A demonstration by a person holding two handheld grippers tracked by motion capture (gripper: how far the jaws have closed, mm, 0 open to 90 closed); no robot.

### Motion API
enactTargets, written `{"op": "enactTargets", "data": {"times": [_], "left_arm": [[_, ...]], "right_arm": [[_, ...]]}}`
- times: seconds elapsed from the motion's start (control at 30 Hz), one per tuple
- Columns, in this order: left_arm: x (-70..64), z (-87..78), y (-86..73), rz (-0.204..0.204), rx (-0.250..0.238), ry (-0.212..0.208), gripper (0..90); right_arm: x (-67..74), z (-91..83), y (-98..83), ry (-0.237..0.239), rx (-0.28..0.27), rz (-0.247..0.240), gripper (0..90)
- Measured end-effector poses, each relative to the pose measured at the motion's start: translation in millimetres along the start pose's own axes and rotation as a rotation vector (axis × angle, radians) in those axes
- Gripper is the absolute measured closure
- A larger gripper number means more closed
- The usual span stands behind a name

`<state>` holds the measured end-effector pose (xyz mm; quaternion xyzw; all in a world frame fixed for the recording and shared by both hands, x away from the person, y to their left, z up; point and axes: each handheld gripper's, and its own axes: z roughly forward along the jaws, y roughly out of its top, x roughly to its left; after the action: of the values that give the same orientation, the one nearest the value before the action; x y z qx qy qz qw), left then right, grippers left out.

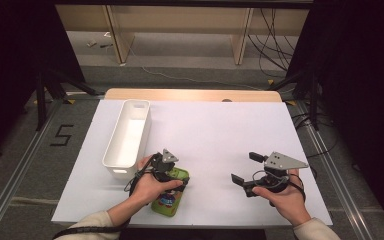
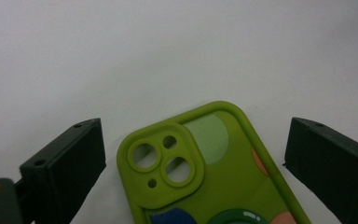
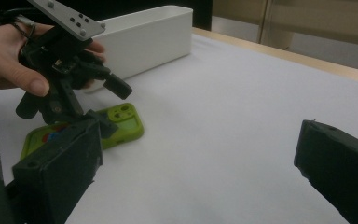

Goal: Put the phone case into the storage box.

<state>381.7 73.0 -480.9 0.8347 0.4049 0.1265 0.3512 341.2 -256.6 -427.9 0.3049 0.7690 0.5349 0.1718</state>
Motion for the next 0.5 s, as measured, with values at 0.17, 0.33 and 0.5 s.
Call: {"op": "enactTargets", "data": {"times": [0.17,0.33,0.5], "left_arm": [[0.5,3.6,1.4,-0.018,0.010,0.014,5.2],[0.5,6.4,1.5,-0.030,0.019,0.022,5.8],[0.0,8.4,1.6,-0.041,0.025,0.027,6.0]], "right_arm": [[0.7,0.8,-0.1,0.003,0.002,-0.005,2.1],[0.5,1.2,-0.6,0.002,0.005,-0.003,2.4],[0.5,1.8,-0.8,0.005,0.004,-0.004,2.4]]}}
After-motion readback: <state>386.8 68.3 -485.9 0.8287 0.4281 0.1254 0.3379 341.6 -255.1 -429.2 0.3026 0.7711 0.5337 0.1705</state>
